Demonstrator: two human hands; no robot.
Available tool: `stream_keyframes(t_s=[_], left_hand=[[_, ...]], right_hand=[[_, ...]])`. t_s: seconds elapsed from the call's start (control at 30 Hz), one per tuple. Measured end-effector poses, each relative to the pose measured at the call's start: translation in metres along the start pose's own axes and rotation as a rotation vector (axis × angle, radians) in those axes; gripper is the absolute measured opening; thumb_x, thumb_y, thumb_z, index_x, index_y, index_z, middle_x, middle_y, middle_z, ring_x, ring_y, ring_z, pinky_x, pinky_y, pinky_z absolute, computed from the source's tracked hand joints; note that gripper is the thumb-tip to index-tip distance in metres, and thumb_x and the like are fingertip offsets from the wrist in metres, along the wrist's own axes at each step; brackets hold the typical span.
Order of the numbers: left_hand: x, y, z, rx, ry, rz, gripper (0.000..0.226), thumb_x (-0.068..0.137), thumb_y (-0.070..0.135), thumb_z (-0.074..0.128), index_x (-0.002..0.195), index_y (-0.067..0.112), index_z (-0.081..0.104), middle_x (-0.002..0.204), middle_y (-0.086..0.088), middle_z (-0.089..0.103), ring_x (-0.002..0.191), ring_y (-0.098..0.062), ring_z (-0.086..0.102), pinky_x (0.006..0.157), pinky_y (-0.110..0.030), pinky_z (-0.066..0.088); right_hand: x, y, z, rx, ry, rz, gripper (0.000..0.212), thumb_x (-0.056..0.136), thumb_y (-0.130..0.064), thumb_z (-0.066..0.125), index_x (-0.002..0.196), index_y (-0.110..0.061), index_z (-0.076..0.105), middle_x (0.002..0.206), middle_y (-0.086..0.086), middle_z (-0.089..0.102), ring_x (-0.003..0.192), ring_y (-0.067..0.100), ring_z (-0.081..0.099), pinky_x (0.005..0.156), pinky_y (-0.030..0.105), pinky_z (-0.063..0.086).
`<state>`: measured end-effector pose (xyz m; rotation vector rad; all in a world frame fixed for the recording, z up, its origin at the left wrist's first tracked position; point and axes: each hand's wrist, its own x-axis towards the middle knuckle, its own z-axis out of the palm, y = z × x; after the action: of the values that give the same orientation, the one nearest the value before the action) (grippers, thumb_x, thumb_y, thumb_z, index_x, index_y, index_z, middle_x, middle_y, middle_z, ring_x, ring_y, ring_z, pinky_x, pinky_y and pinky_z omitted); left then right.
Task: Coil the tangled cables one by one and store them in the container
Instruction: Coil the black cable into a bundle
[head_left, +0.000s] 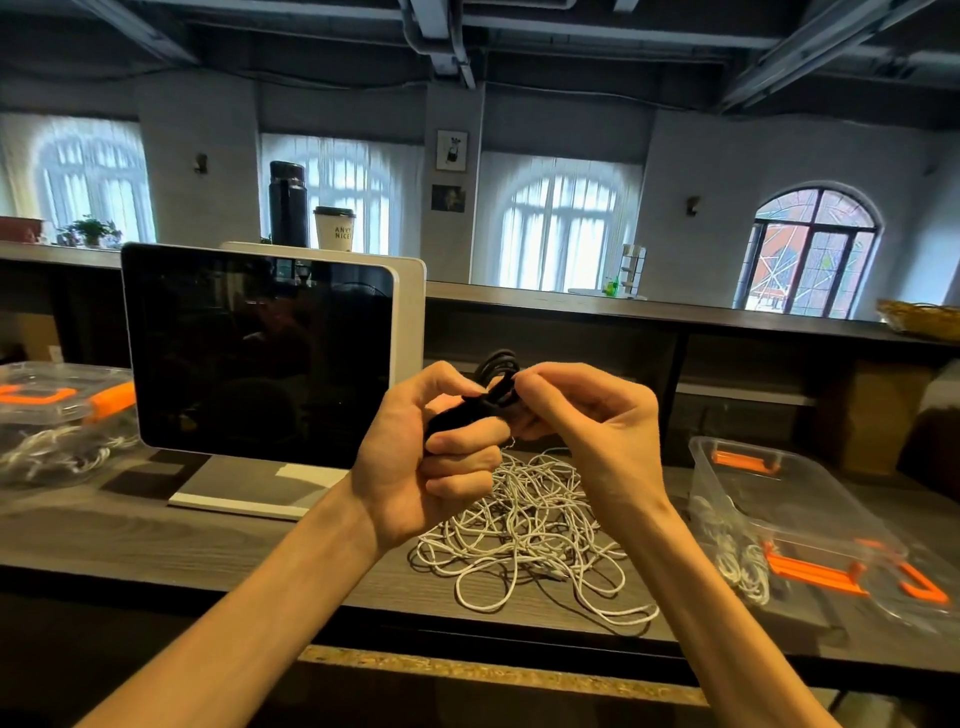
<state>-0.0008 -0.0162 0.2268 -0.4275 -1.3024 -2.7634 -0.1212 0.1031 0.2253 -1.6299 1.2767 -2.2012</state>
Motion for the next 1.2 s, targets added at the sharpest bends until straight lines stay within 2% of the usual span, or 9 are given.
stream_keyframes(t_s=[0.13, 0.23, 0.37, 0.47, 0.57, 0.67, 0.9, 1.07, 1.2], left_hand=[[0.001, -0.004, 0.009, 0.008, 0.098, 0.050, 0.039, 0.092, 0.021, 0.043, 0.082, 0.007, 0.078, 0.053, 0.010, 0.018, 0.040, -0.007, 0.014, 0.035, -0.015, 0.018], [0.002, -0.003, 0.012, -0.092, 0.110, 0.084, 0.033, 0.090, 0.020, 0.048, 0.080, 0.006, 0.076, 0.053, 0.011, 0.017, 0.040, -0.007, 0.014, 0.033, -0.015, 0.023], [0.008, -0.008, 0.015, -0.166, 0.190, 0.133, 0.032, 0.089, 0.022, 0.050, 0.087, 0.000, 0.073, 0.048, 0.010, 0.021, 0.039, -0.006, 0.012, 0.034, -0.015, 0.017], [0.010, -0.011, 0.016, -0.100, 0.263, 0.165, 0.030, 0.088, 0.022, 0.050, 0.080, 0.002, 0.071, 0.045, 0.009, 0.025, 0.039, -0.006, 0.009, 0.034, -0.015, 0.015], [0.010, -0.013, 0.015, -0.022, 0.310, 0.159, 0.030, 0.087, 0.023, 0.051, 0.072, 0.005, 0.070, 0.044, 0.009, 0.024, 0.040, -0.006, 0.007, 0.037, -0.016, 0.010], [0.009, -0.016, 0.014, -0.001, 0.293, 0.160, 0.021, 0.088, 0.022, 0.052, 0.076, 0.008, 0.062, 0.043, 0.008, 0.025, 0.039, -0.005, 0.009, 0.033, -0.016, 0.012], [0.011, -0.017, 0.014, 0.064, 0.216, 0.197, 0.019, 0.093, 0.023, 0.048, 0.081, 0.010, 0.055, 0.043, 0.008, 0.027, 0.036, -0.006, 0.012, 0.030, -0.017, 0.017], [0.010, -0.020, 0.012, 0.072, 0.192, 0.199, 0.019, 0.095, 0.024, 0.047, 0.084, 0.011, 0.056, 0.047, 0.008, 0.019, 0.036, -0.006, 0.013, 0.031, -0.017, 0.017], [0.010, -0.021, 0.010, 0.131, 0.162, 0.235, 0.015, 0.097, 0.025, 0.046, 0.093, 0.015, 0.056, 0.044, 0.009, 0.023, 0.036, -0.006, 0.013, 0.031, -0.016, 0.017]], right_hand=[[0.003, 0.001, -0.001, 0.068, 0.142, -0.024, 0.016, 0.088, -0.018, 0.069, 0.095, -0.005, 0.075, 0.072, 0.006, 0.072, 0.061, 0.015, 0.066, 0.060, 0.023, 0.055], [0.000, 0.003, 0.002, 0.080, 0.123, -0.002, 0.018, 0.088, -0.023, 0.066, 0.097, -0.009, 0.074, 0.071, 0.003, 0.069, 0.063, 0.013, 0.063, 0.059, 0.023, 0.053], [-0.004, 0.005, 0.003, 0.045, 0.066, -0.060, 0.016, 0.089, -0.022, 0.067, 0.101, -0.017, 0.076, 0.085, 0.001, 0.073, 0.075, 0.015, 0.070, 0.064, 0.025, 0.058], [-0.004, -0.001, 0.002, -0.072, 0.012, -0.113, 0.032, 0.082, -0.015, 0.074, 0.112, -0.015, 0.063, 0.080, 0.000, 0.073, 0.072, 0.019, 0.073, 0.065, 0.028, 0.060], [0.001, -0.009, -0.003, -0.140, -0.021, 0.020, 0.041, 0.072, -0.020, 0.083, 0.103, -0.008, 0.058, 0.073, 0.003, 0.072, 0.070, 0.023, 0.075, 0.063, 0.027, 0.060], [0.010, -0.017, -0.010, -0.184, -0.104, 0.214, 0.042, 0.069, -0.024, 0.085, 0.099, -0.007, 0.062, 0.074, 0.012, 0.072, 0.070, 0.025, 0.074, 0.066, 0.032, 0.062], [0.022, -0.024, -0.016, 0.091, -0.201, 0.561, 0.041, 0.067, -0.011, 0.082, 0.102, -0.004, 0.063, 0.062, 0.002, 0.062, 0.058, 0.013, 0.066, 0.053, 0.018, 0.054], [0.026, -0.022, -0.017, 0.173, -0.238, 0.727, 0.041, 0.068, -0.011, 0.081, 0.106, -0.006, 0.067, 0.085, 0.011, 0.066, 0.060, 0.012, 0.066, 0.055, 0.016, 0.056], [0.022, -0.021, -0.014, 0.281, -0.207, 0.797, 0.047, 0.071, -0.008, 0.076, 0.117, -0.005, 0.066, 0.090, 0.012, 0.070, 0.057, 0.010, 0.067, 0.052, 0.014, 0.056]])
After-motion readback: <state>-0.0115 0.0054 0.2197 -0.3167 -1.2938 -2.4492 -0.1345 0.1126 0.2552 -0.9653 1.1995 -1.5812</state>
